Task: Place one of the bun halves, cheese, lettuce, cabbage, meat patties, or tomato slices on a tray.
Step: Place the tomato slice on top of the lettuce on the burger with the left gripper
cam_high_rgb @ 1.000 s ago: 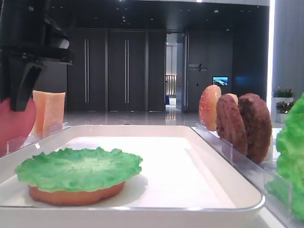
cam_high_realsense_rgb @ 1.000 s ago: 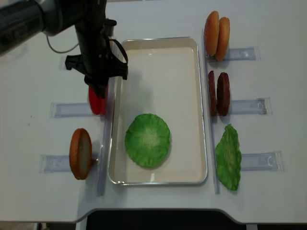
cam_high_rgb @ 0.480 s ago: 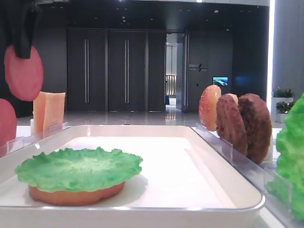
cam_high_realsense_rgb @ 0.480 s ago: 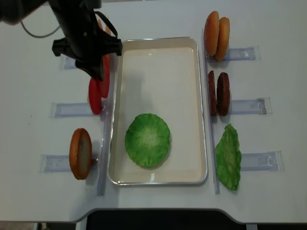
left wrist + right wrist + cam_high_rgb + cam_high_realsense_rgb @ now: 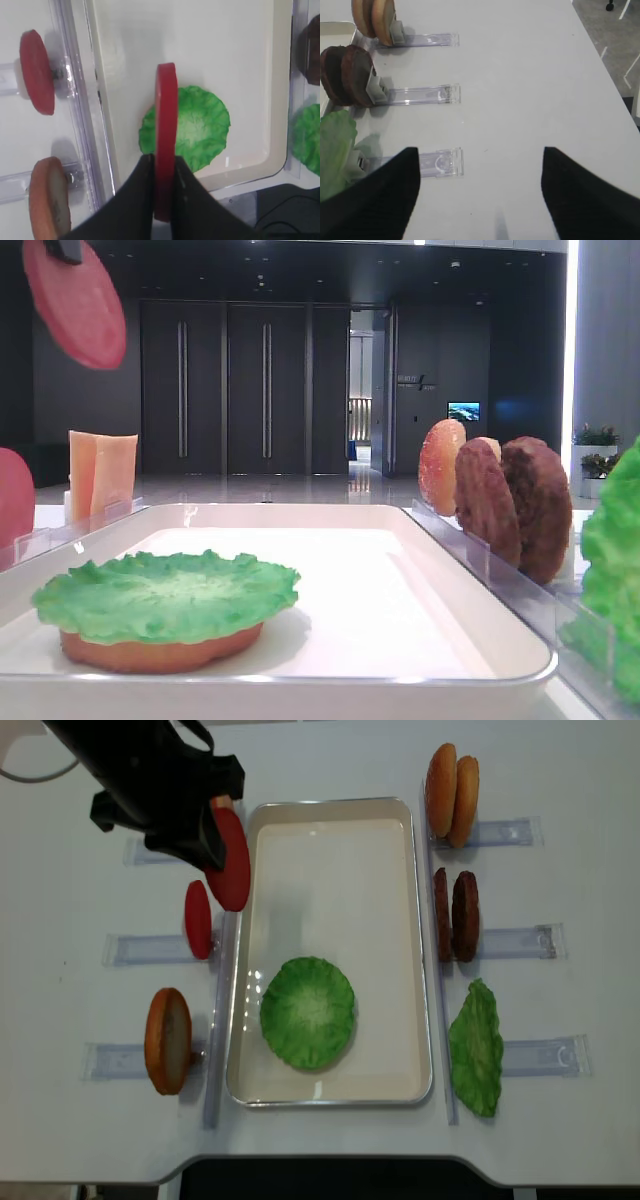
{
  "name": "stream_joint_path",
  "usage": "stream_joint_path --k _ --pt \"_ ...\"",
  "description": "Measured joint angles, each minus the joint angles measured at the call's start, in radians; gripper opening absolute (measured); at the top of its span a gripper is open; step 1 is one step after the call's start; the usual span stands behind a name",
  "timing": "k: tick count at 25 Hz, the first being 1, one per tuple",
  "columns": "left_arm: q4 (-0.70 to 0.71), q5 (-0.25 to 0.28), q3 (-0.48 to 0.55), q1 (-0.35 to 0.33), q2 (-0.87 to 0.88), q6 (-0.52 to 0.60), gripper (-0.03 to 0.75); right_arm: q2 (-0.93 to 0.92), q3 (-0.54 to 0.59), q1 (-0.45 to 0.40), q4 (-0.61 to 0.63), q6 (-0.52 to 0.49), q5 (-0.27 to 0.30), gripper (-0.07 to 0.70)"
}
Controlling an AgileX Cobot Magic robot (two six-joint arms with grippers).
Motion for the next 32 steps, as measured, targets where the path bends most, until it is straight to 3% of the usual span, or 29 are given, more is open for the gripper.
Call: stream_joint_path --k 8,11,17,22,32 --pt "-0.029 0.001 0.154 0.000 -0.062 0.107 0.048 0.000 0.000 0.000 0.000 0.000 0.000 0.486" --pt "-0.104 -0.006 0.184 0.000 -0.080 0.163 0.048 0.000 0.000 0.000 0.000 0.000 0.000 0.486" --pt "-0.361 -0.071 0.264 0.000 -0.086 0.367 0.048 0.000 0.000 0.000 0.000 0.000 0.000 0.486" --pt "-0.439 -0.120 0.355 0.000 -0.086 0.461 0.048 0.000 0.000 0.000 0.000 0.000 0.000 0.486" --pt "-0.593 -0.281 0.473 0.000 0.005 0.613 0.048 0.000 0.000 0.000 0.000 0.000 0.000 0.486"
